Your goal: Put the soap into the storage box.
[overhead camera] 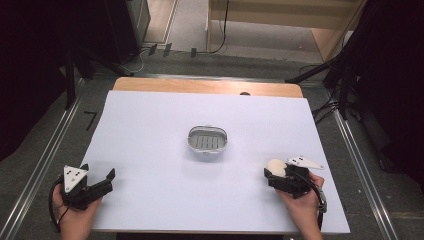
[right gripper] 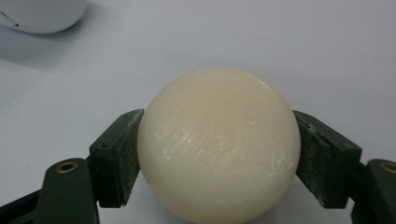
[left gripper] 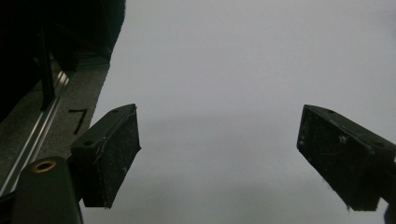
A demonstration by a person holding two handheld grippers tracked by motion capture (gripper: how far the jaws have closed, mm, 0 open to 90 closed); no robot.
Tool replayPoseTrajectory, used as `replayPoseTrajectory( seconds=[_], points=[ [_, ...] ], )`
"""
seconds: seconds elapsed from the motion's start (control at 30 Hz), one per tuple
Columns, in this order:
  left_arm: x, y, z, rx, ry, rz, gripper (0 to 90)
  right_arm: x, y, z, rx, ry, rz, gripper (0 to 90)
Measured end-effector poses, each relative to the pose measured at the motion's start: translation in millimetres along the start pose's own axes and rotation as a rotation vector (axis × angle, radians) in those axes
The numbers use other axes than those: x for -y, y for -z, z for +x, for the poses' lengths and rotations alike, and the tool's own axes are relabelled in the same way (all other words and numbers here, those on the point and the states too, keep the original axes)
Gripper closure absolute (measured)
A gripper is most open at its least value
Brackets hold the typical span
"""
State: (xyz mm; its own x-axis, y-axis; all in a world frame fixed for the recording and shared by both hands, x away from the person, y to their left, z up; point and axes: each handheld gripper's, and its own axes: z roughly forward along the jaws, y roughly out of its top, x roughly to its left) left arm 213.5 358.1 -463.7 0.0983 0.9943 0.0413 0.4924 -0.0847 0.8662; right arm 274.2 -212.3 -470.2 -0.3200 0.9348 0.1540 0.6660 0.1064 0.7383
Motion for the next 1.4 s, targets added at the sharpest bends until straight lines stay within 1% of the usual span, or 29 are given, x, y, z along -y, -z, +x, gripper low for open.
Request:
replayPoseTrajectory(
  seconds=[0.17, 0.23, 0.3, 0.33, 0.47, 0.53, 0.57, 0.63, 0.67, 0.77, 0.8, 0.9, 1.1, 1.17, 1.23, 1.3, 1.4],
  points=[
    [-0.1, -0.5, -0.5, -0.003, 0.000, 0.002, 14.0, -6.4, -0.2, 5.1, -0.012, 0.010, 0.005, 24.5],
    [-0.2, -1.0, -1.3, -0.008, -0.006, 0.007, 14.0, -12.0, -0.8, 9.9, -0.021, 0.014, 0.004, 24.5],
    [-0.3, -1.1, -1.4, -0.008, -0.009, 0.009, 14.0, -13.4, -1.0, 10.9, -0.022, 0.016, 0.003, 24.5],
    [-0.4, -1.3, -1.3, -0.008, -0.009, 0.011, 14.0, -17.6, -0.9, 14.3, -0.027, 0.012, 0.001, 24.5],
    [-0.7, -1.5, -1.5, -0.012, -0.010, 0.017, 14.0, -25.4, -1.1, 21.5, -0.038, 0.025, -0.006, 24.5],
    [-0.6, -1.7, -1.7, -0.013, -0.012, 0.016, 14.0, -28.2, -2.1, 24.9, -0.046, 0.029, -0.006, 24.5],
    [-0.6, -1.5, -1.3, -0.007, -0.011, 0.015, 14.0, -29.9, -3.4, 27.8, -0.048, 0.031, -0.001, 24.5],
    [-0.6, -1.3, -1.0, -0.006, -0.008, 0.015, 14.0, -30.9, -4.6, 29.2, -0.048, 0.037, 0.001, 24.5],
    [-0.5, -1.2, -0.3, -0.004, -0.003, 0.014, 14.0, -33.9, -7.6, 34.1, -0.050, 0.046, 0.006, 24.5],
    [-0.5, -1.1, -0.6, -0.003, -0.005, 0.012, 14.0, -38.0, -11.2, 41.0, -0.056, 0.048, 0.010, 24.5],
    [-0.5, -1.1, -0.6, -0.003, -0.005, 0.012, 14.0, -38.0, -11.2, 41.0, -0.056, 0.048, 0.010, 24.5],
    [-0.5, -1.2, -0.7, 0.001, -0.008, 0.013, 14.0, -44.2, -15.0, 50.6, -0.066, 0.060, 0.015, 24.5],
    [-0.7, -1.5, 0.0, 0.003, -0.002, 0.018, 14.0, -53.5, -18.5, 65.9, -0.067, 0.084, 0.028, 24.5],
    [-0.8, -1.8, -0.4, 0.000, -0.002, 0.020, 14.0, -54.9, -18.7, 67.8, -0.068, 0.085, 0.027, 24.5],
    [-1.0, -2.3, -1.1, -0.003, -0.009, 0.024, 14.0, -59.6, -19.2, 72.7, -0.079, 0.085, 0.022, 24.5],
    [-0.9, -2.0, -0.8, -0.001, -0.007, 0.023, 14.0, -62.8, -19.8, 75.9, -0.090, 0.085, 0.018, 24.5],
    [-1.0, -2.1, -0.3, 0.002, -0.005, 0.025, 14.0, -65.2, -20.7, 78.6, -0.089, 0.088, 0.020, 24.5]
  ],
)
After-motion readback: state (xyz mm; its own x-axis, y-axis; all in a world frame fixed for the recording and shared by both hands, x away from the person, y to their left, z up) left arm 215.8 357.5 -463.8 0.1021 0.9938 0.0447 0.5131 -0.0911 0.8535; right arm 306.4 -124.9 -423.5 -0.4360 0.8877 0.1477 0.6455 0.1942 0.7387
